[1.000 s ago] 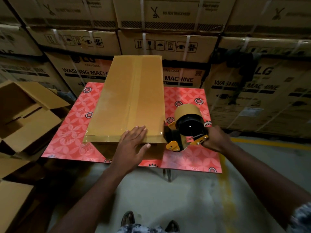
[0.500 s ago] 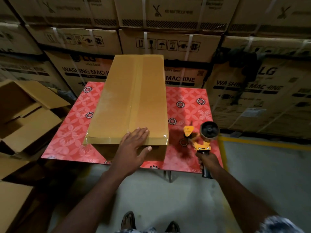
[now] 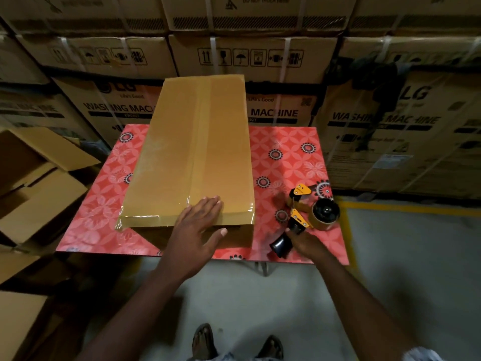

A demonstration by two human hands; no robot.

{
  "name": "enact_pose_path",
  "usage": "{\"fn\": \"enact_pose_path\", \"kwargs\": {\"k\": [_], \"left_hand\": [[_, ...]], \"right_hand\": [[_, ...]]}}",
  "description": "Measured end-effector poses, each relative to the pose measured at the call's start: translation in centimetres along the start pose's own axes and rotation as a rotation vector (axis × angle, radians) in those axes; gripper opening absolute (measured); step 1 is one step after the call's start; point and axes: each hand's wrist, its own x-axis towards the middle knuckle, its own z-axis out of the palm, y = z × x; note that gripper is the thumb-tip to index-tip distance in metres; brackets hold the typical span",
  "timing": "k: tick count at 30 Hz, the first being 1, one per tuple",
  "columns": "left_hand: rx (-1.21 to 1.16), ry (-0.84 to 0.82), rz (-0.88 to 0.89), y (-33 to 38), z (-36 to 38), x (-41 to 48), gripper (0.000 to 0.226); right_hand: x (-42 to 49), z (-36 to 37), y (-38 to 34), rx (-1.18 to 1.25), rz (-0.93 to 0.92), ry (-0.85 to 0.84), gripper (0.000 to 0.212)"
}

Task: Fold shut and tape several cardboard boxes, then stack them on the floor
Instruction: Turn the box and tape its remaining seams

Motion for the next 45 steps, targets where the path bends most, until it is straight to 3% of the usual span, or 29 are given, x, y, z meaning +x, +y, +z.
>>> {"fn": "enact_pose_path", "kwargs": {"k": [1, 2, 3, 5, 8, 10, 14, 20, 27, 31, 35, 39, 41, 45], "left_hand": [[0.001, 0.0, 0.001, 0.0, 0.0, 0.0, 0.069], [0.001, 0.002, 0.004, 0.0, 0.0, 0.1, 0.068], [0.0, 0.003, 0.007, 0.1, 0.1, 0.1, 0.068], [-0.004, 0.007, 0.01, 0.1, 0.1, 0.1, 0.068], [-0.006, 0.002, 0.012, 0.1, 0.1, 0.0, 0.069], [-0.01, 0.001, 0.011, 0.1, 0.1, 0.0, 0.069], [0.015, 0.004, 0.024, 0.0, 0.2, 0.1, 0.07], [0.045, 0.001, 0.022, -0.1, 0.4, 0.0, 0.07], [0.085, -0.001, 0.021, 0.1, 0.5, -0.2, 0.069], [0.103, 0.002, 0.026, -0.1, 0.7, -0.2, 0.068], [0.092, 0.01, 0.027, -0.1, 0.9, -0.1, 0.067], [0.09, 0.035, 0.032, -0.1, 1.0, -0.1, 0.066], [0.082, 0.045, 0.033, -0.1, 1.0, -0.1, 0.065], [0.073, 0.046, 0.043, -0.1, 1.0, -0.1, 0.064]], "right_hand": [[-0.9, -0.1, -0.7, -0.159, -0.087, 0.109, 0.065], [-2.1, 0.0, -1.6, -0.151, -0.219, 0.191, 0.066], [-3.3, 0.4, -2.5, 0.042, -0.369, 0.191, 0.064], [-6.0, 1.7, -5.0, 0.532, -0.605, 0.039, 0.064], [-7.4, 3.6, -7.7, 0.674, -0.766, 0.024, 0.078], [-7.3, 4.6, -8.5, 0.704, -0.759, 0.07, 0.083], [-6.9, 5.3, -8.3, 0.702, -0.818, 0.152, 0.057], [-6.0, 5.5, -7.8, 0.37, -0.929, 0.405, 0.048], [-7.0, 5.4, -7.7, 0.102, -1.03, 0.553, 0.053], [-7.2, 5.4, -7.6, 0.073, -1.015, 0.503, 0.055], [-7.9, 4.1, -6.4, 0.153, -1.018, 0.372, 0.079], [-10.4, 1.1, -7.8, 0.458, -1.012, 0.424, 0.049], [-10.7, 0.0, -9.2, 0.394, -1.054, 0.412, 0.035], [-9.1, -0.6, -10.6, 0.121, -1.129, 0.306, 0.035]]}}
